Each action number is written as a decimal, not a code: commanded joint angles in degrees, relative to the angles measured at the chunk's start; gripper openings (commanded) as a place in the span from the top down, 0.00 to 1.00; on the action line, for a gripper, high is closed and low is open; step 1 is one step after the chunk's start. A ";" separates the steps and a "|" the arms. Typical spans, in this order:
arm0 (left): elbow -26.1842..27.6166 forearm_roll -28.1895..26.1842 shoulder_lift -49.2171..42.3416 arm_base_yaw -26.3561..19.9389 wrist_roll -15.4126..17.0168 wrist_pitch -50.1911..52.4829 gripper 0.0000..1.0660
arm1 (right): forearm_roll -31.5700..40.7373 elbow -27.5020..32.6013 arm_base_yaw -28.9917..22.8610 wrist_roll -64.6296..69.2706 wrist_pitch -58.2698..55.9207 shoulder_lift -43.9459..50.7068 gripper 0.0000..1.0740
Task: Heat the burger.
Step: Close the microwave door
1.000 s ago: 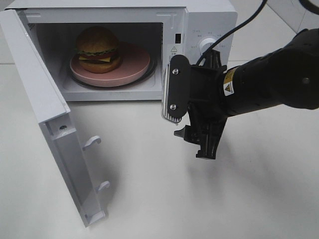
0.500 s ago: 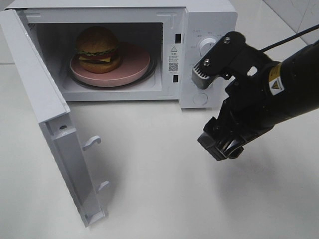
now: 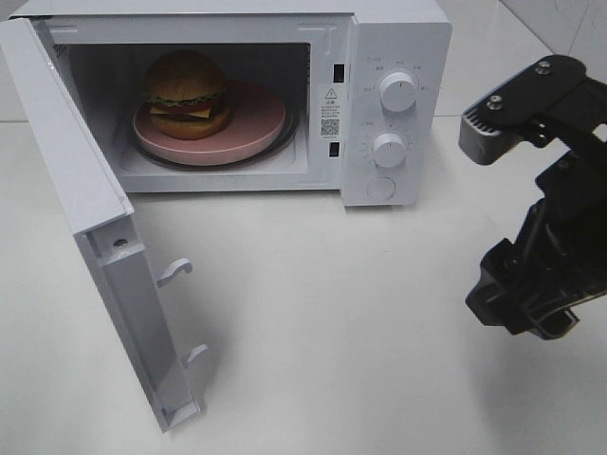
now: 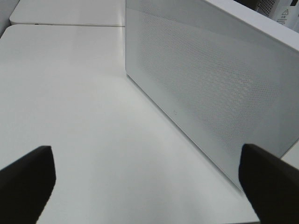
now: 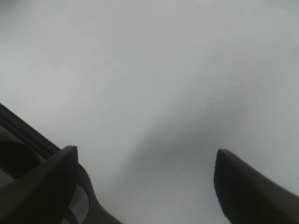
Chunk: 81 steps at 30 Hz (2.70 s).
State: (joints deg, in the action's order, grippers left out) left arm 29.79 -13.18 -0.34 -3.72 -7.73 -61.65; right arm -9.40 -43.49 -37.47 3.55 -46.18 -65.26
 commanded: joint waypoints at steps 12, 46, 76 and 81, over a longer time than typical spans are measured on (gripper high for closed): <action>-0.11 -0.06 -0.23 0.11 0.06 0.23 0.06 | -0.29 2.23 0.52 0.97 -6.59 13.69 0.29; -0.11 -0.06 -0.23 0.11 0.06 0.23 0.06 | 4.53 15.01 31.46 1.60 -9.00 57.58 0.29; -0.11 -0.06 -0.17 0.11 0.06 0.23 0.06 | 3.72 15.01 31.46 1.60 -8.94 67.04 0.29; -0.11 -0.06 -0.17 0.11 0.06 0.23 0.06 | 3.84 15.01 31.46 1.60 -8.94 67.04 0.29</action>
State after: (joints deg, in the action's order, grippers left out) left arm 29.79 -13.18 -0.34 -3.72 -7.73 -61.65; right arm -5.27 -28.71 -6.36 4.87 -55.35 0.29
